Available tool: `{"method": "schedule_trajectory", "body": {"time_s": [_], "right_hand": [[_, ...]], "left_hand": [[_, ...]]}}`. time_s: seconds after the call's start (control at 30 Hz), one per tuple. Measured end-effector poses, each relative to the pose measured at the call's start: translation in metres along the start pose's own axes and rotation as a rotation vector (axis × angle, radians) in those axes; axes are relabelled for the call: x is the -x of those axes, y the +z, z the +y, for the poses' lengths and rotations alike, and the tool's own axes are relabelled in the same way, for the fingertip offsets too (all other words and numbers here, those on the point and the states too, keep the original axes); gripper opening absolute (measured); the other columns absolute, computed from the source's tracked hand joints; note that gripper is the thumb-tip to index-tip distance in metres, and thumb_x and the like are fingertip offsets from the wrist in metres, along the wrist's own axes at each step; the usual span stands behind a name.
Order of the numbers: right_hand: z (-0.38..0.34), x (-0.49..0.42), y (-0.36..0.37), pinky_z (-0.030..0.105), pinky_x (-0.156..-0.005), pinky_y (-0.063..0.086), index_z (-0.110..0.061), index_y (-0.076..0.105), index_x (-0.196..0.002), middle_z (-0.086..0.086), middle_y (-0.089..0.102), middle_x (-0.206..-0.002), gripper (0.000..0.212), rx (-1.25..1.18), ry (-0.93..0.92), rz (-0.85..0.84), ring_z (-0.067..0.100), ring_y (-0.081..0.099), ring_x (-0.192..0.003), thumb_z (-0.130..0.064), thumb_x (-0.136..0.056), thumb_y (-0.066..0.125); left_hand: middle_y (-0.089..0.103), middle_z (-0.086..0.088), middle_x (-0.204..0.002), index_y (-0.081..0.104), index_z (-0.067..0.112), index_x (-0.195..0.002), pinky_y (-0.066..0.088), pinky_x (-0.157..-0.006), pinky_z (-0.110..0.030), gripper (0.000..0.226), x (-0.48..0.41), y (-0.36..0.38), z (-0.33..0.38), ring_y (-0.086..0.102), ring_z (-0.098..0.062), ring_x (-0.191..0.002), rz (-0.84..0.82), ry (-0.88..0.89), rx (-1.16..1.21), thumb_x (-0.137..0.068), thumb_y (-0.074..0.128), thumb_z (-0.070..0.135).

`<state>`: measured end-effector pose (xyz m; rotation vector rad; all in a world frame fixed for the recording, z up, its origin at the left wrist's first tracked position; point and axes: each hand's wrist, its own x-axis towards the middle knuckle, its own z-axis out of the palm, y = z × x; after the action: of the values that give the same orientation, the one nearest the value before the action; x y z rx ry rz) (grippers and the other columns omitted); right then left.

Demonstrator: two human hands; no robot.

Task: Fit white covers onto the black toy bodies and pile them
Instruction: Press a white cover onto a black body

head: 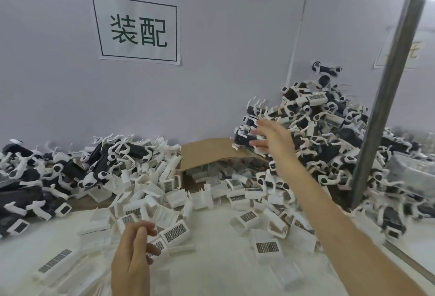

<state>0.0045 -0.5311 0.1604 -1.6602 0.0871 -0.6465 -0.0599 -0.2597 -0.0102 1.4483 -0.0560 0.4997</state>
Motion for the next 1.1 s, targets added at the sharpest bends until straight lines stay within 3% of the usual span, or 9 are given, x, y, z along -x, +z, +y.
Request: {"method": "schedule_trajectory", "body": {"time_s": [0.07,0.13,0.27,0.43,0.53,0.6,0.73,0.93,1.1], "right_hand": [[0.048,0.045,0.019,0.037,-0.085,0.056,-0.030,0.063,-0.110,-0.001,0.070,-0.110,0.020,0.214,-0.051,-0.088,0.026,0.069,-0.095,-0.016,-0.097,0.059],[0.089,0.084,0.035,0.028,-0.092,0.051,-0.031,0.063,-0.118,-0.012,0.064,-0.117,0.029,0.347,-0.055,-0.140,0.014,0.061,-0.112,-0.016,-0.093,0.063],[0.144,0.116,0.053,0.032,-0.115,0.031,-0.028,0.057,-0.136,-0.013,0.053,-0.138,0.046,0.607,0.005,-0.263,0.012,0.044,-0.135,-0.025,-0.091,0.065],[0.161,0.124,0.056,0.026,-0.111,0.020,-0.042,0.060,-0.119,-0.025,0.055,-0.125,0.029,0.896,-0.115,-0.414,0.008,0.038,-0.132,-0.036,-0.090,0.060],[0.157,0.124,0.056,0.031,-0.105,0.037,-0.044,0.062,-0.102,-0.023,0.057,-0.111,0.025,0.810,-0.128,-0.427,0.009,0.049,-0.117,-0.024,-0.088,0.065],[0.156,0.124,0.056,0.028,-0.097,0.043,-0.043,0.062,-0.094,-0.018,0.058,-0.101,0.034,0.692,-0.156,-0.389,0.005,0.054,-0.101,-0.012,-0.084,0.070],[0.155,0.124,0.055,0.018,-0.095,0.032,-0.030,0.066,-0.120,-0.019,0.048,-0.115,0.040,0.733,-0.185,-0.366,0.008,0.051,-0.114,-0.015,-0.083,0.073],[0.151,0.136,0.065,0.019,-0.108,0.031,-0.031,0.038,-0.150,-0.023,0.039,-0.140,0.071,0.637,-0.201,-0.523,0.002,0.042,-0.131,-0.020,-0.088,0.070],[0.150,0.144,0.075,0.022,-0.109,0.036,-0.028,0.042,-0.149,-0.018,0.044,-0.141,0.070,0.576,-0.228,-0.633,0.004,0.045,-0.130,-0.020,-0.086,0.070]], "left_hand": [[0.065,-0.012,-0.086,0.063,0.011,-0.087,0.038,-0.061,-0.034,0.029,0.003,0.002,0.000,0.056,-0.011,-0.051,0.007,-0.009,-0.041,-0.103,0.042,-0.001],[0.067,-0.008,-0.086,0.064,0.012,-0.086,0.038,-0.064,-0.036,0.027,0.003,0.002,0.000,0.059,-0.017,-0.059,0.011,-0.034,-0.063,-0.102,0.046,-0.001],[0.068,0.000,-0.088,0.065,0.017,-0.087,0.040,-0.068,-0.039,0.027,0.002,0.002,0.000,0.061,-0.028,-0.073,0.008,-0.093,-0.100,-0.103,0.047,0.005],[0.067,0.012,-0.095,0.064,0.024,-0.093,0.042,-0.068,-0.029,0.017,0.002,-0.003,0.002,0.065,-0.015,-0.083,-0.034,-0.126,-0.196,-0.101,0.054,0.013],[0.059,0.014,-0.116,0.062,0.031,-0.107,0.047,-0.074,-0.025,0.018,0.002,-0.005,0.000,0.060,0.002,-0.091,-0.103,-0.077,-0.371,-0.098,0.059,0.016],[0.053,0.015,-0.127,0.058,0.032,-0.123,0.047,-0.091,-0.028,0.031,0.003,-0.007,-0.001,0.056,-0.001,-0.112,-0.147,0.005,-0.529,-0.097,0.062,0.017],[0.040,0.020,-0.149,0.037,0.039,-0.148,0.021,-0.113,-0.031,0.054,0.004,-0.008,-0.008,0.032,-0.005,-0.141,-0.302,0.038,-0.980,-0.097,0.056,0.039],[0.045,0.032,-0.129,0.056,0.044,-0.120,0.019,-0.093,-0.022,0.029,0.005,-0.010,-0.013,0.035,0.003,-0.131,-0.436,0.129,-1.020,-0.093,0.060,0.035],[0.049,0.030,-0.125,0.058,0.042,-0.118,0.023,-0.093,-0.021,0.030,0.004,-0.009,-0.017,0.041,0.003,-0.126,-0.497,0.205,-0.979,-0.090,0.062,0.030]]}}
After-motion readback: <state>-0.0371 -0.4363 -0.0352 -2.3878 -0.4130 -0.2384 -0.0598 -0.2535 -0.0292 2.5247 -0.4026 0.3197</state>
